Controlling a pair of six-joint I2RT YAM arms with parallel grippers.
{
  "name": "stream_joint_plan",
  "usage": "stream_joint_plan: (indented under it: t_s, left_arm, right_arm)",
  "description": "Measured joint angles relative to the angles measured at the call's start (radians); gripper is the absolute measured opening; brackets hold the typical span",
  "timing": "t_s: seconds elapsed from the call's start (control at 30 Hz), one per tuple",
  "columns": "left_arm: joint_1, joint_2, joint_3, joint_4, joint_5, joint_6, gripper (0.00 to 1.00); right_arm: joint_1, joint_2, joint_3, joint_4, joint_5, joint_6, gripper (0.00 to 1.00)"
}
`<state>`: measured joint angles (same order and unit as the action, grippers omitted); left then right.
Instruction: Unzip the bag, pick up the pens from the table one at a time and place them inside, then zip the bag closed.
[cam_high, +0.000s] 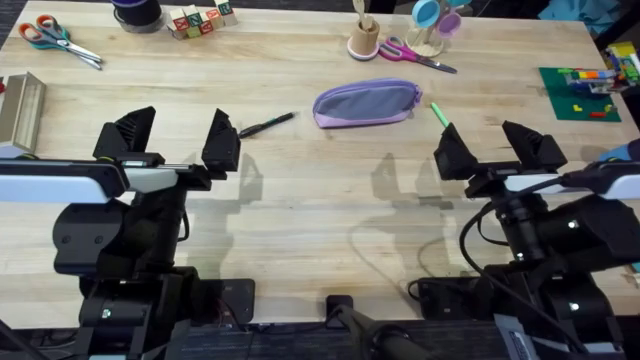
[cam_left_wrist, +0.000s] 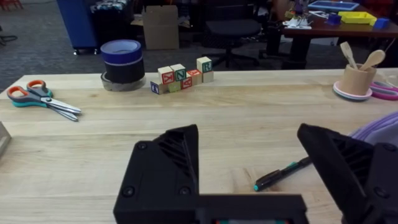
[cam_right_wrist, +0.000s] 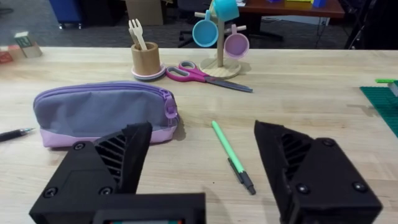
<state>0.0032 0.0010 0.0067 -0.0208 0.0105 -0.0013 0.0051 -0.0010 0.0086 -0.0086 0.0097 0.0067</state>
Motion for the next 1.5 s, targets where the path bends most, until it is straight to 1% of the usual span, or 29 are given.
stream_joint_plan:
  t_s: [0.4, 0.43, 0.47, 0.53, 0.6, 0.7, 0.8, 0.87, 1.03, 1.17, 1.27, 1.37, 1.5]
  left_arm:
    - [0.0, 0.0, 0.0, -0.001, 0.0, 0.005, 0.993]
    - [0.0, 0.0, 0.0, -0.001, 0.0, 0.006, 0.993]
    - [0.0, 0.0, 0.001, -0.002, 0.0, 0.006, 0.993]
    - [0.0, 0.0, 0.009, -0.028, 0.0, 0.006, 0.993]
    - [0.0, 0.002, 0.037, -0.09, 0.0, 0.007, 0.993]
    - [0.0, 0.043, 0.134, -0.182, -0.002, 0.01, 0.993]
    - [0.0, 0.133, 0.275, -0.249, -0.005, 0.01, 0.993]
    - [0.0, 0.219, 0.377, -0.282, -0.006, 0.01, 0.993]
    - [0.0, 0.471, 0.623, -0.358, -0.007, 0.011, 0.993]
    - [0.0, 0.682, 0.83, -0.459, -0.002, 0.013, 0.993]
    - [0.0, 0.818, 0.97, -0.54, 0.019, 0.013, 0.993]
    - [0.0, 0.933, 1.09, -0.629, 0.049, 0.013, 0.993]
    - [0.0, 1.052, 1.212, -0.713, 0.07, 0.013, 0.993]
  right_arm:
    - [0.0, 0.001, 0.0, -0.005, 0.001, -0.001, 0.995]
    - [0.0, 0.001, 0.0, 0.001, 0.005, -0.002, 0.995]
    - [0.0, 0.001, -0.001, 0.042, 0.013, -0.004, 0.996]
    - [-0.001, 0.001, 0.007, 0.048, 0.018, -0.004, 0.996]
    - [-0.002, 0.003, 0.03, 0.024, 0.024, -0.004, 0.995]
    - [-0.003, 0.044, 0.122, -0.042, 0.028, -0.004, 0.995]
    - [-0.004, 0.121, 0.265, -0.117, 0.028, -0.004, 0.995]
    - [-0.004, 0.183, 0.364, -0.165, 0.029, -0.004, 0.995]
    - [-0.004, 0.398, 0.617, -0.321, 0.031, -0.003, 0.995]
    - [-0.004, 0.571, 0.799, -0.414, 0.03, -0.004, 0.996]
    - [-0.004, 0.685, 0.922, -0.475, 0.013, -0.004, 0.994]
    - [-0.004, 0.773, 1.019, -0.528, -0.014, -0.004, 0.995]
    - [-0.004, 0.856, 1.095, -0.578, -0.04, -0.004, 0.996]
